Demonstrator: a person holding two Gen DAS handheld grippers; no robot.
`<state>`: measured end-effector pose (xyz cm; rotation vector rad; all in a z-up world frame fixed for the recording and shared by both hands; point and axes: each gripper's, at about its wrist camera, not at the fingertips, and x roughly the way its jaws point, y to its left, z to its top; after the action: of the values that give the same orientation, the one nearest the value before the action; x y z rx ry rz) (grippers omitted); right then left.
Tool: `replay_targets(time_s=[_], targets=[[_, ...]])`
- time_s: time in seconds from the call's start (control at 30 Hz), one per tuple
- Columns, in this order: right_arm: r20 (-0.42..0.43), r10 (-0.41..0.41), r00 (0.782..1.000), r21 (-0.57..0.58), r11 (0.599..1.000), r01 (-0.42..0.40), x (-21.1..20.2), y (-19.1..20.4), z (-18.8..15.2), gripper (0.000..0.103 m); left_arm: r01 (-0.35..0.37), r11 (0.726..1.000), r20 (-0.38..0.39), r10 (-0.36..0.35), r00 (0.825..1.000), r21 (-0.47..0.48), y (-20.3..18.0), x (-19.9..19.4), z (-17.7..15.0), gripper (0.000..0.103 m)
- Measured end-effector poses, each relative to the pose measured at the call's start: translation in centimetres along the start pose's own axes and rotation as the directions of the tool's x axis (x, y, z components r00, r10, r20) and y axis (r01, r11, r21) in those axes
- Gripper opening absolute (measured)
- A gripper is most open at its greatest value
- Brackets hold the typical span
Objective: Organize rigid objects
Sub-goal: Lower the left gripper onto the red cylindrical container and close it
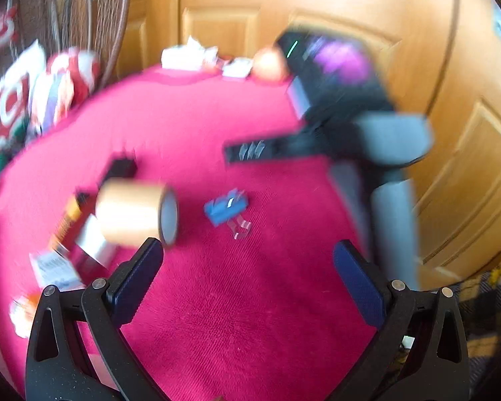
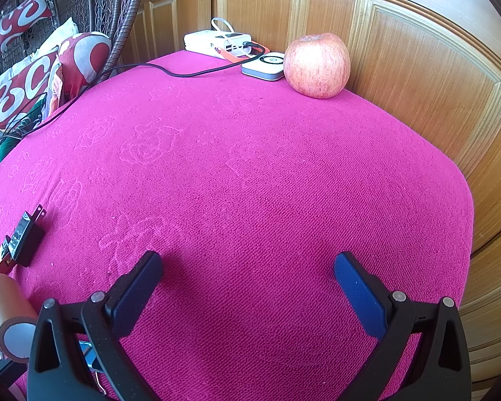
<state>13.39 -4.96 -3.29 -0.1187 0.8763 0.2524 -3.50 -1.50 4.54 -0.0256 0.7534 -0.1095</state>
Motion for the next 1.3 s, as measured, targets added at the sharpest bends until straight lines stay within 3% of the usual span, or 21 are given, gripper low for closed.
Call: replay_targets(time_s=[0.07, 0.17, 0.27, 0.4, 0.47, 0.6, 0.73, 0.83, 0.9, 1.23, 1.3], targets=[[0.000, 0.000, 1.000, 0.000, 1.000, 0.000, 0.0, 0.0, 0.0, 0.103, -0.015, 1.000, 0.057, 0.013, 0.998, 0.026, -0.1, -2.7, 0.6, 0.103], [0.000, 0.000, 1.000, 0.000, 1.000, 0.000, 0.0, 0.0, 0.0, 0.103, -0.028, 0.999, 0.123, 0.031, 0.992, -0.029, 1.6, -7.0, 0.8, 0.103], [0.000, 0.000, 1.000, 0.000, 1.000, 0.000, 0.0, 0.0, 0.0, 0.103, -0.093, 0.990, 0.161, 0.108, 0.981, -0.102, 4.3, -11.2, -0.2, 0.103], [0.000, 0.000, 1.000, 0.000, 1.000, 0.000, 0.0, 0.0, 0.0, 0.103, -0.248, 0.944, 0.120, 0.278, 0.953, -0.216, 8.4, -15.3, -4.0, 0.103], [0.000, 0.000, 1.000, 0.000, 1.000, 0.000, 0.0, 0.0, 0.0, 0.103, -0.275, 0.918, 0.068, 0.306, 0.950, -0.285, 9.7, -15.9, -6.0, 0.103], [0.000, 0.000, 1.000, 0.000, 1.000, 0.000, 0.0, 0.0, 0.0, 0.103, -0.309, 0.887, -0.019, 0.322, 0.946, -0.342, 10.3, -15.4, -9.9, 0.103], [0.000, 0.000, 1.000, 0.000, 1.000, 0.000, 0.0, -0.1, 0.0, 0.103, -0.316, 0.890, -0.085, 0.305, 0.949, -0.328, 9.3, -14.1, -12.4, 0.098], [0.000, 0.000, 1.000, 0.000, 1.000, 0.000, 0.0, -0.1, 0.0, 0.103, -0.289, 0.906, -0.104, 0.270, 0.957, -0.309, 8.5, -13.0, -12.7, 0.094], [0.000, 0.000, 1.000, -0.001, 1.000, 0.000, 0.0, -0.1, 0.0, 0.103, -0.288, 0.907, -0.125, 0.261, 0.957, -0.307, 8.7, -12.3, -12.8, 0.081], [0.000, 0.000, 1.000, 0.000, 1.000, 0.000, 0.0, -0.1, 0.0, 0.103, -0.320, 0.886, -0.218, 0.257, 0.941, -0.336, 9.3, -10.4, -14.1, 0.079], [0.000, 0.000, 1.000, 0.000, 1.000, 0.000, 0.0, 0.0, 0.0, 0.103, -0.316, 0.880, -0.230, 0.246, 0.942, -0.354, 9.5, -10.2, -14.4, 0.074]])
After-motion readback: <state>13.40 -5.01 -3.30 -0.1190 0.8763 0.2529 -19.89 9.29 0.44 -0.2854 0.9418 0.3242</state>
